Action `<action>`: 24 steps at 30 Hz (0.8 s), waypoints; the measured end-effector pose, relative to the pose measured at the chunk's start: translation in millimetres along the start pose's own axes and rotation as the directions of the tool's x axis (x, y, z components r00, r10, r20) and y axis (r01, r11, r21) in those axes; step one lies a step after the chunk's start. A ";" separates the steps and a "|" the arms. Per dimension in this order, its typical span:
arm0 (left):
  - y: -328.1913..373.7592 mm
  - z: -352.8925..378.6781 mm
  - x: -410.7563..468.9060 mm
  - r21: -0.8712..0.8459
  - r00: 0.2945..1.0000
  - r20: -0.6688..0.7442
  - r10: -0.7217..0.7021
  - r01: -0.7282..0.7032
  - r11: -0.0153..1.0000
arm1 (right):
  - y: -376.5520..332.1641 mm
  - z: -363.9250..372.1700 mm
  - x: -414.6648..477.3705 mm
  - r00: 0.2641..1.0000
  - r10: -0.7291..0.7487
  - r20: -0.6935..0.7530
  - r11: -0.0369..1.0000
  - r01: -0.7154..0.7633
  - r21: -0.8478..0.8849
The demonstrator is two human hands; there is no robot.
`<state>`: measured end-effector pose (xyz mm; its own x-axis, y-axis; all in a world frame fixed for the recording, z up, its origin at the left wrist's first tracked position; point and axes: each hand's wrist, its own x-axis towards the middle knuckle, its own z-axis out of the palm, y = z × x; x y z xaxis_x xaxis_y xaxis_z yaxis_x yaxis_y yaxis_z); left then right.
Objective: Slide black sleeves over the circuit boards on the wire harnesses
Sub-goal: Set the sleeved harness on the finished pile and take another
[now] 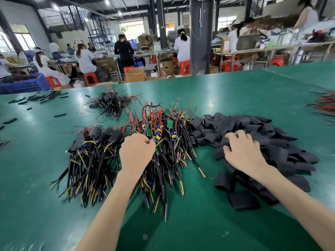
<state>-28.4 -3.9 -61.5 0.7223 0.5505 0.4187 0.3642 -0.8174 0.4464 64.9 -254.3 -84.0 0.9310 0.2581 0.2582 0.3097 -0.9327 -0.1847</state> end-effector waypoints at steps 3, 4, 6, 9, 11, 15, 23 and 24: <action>1.3 -0.8 3.5 -0.085 0.999 -0.023 -0.027 0.025 0.996 | -1.1 0.1 -0.1 1.000 -0.004 0.028 1.000 0.003 0.024; 2.3 -1.0 3.7 -0.106 0.999 0.009 -0.038 0.039 0.994 | -1.2 0.4 0.0 1.000 -0.004 0.031 1.000 0.003 0.029; 5.4 -0.1 0.9 -0.088 0.997 0.074 -0.037 0.044 0.995 | -1.6 0.6 0.2 0.999 -0.007 0.037 0.999 0.006 0.039; 6.9 6.3 -3.8 -0.022 0.994 0.104 0.010 -0.008 1.000 | -2.7 1.1 -0.3 0.998 -0.023 0.053 0.999 0.021 0.040; 6.2 8.5 -3.7 -0.004 0.996 0.093 0.015 -0.015 1.000 | -3.1 1.7 -0.9 0.997 -0.038 0.069 0.999 0.035 0.039; 8.2 9.7 -6.5 0.167 0.995 0.017 0.094 -0.096 0.981 | -2.7 2.6 -1.2 0.996 -0.050 0.070 0.999 0.049 0.024; 17.6 22.6 -6.4 0.238 0.981 0.035 0.192 -0.195 0.951 | -3.0 5.9 -1.5 0.997 -0.059 0.046 0.998 0.060 -0.017; 18.4 23.0 -6.4 0.238 0.980 0.032 0.194 -0.196 0.951 | -3.0 6.2 -1.2 0.997 -0.058 0.048 0.998 0.058 -0.012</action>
<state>-12.8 -26.4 -74.1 0.7976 0.3756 0.4719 0.3445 -0.9260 0.1545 64.1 -250.3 -89.7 0.9199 0.3231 0.2223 0.3611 -0.9190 -0.1583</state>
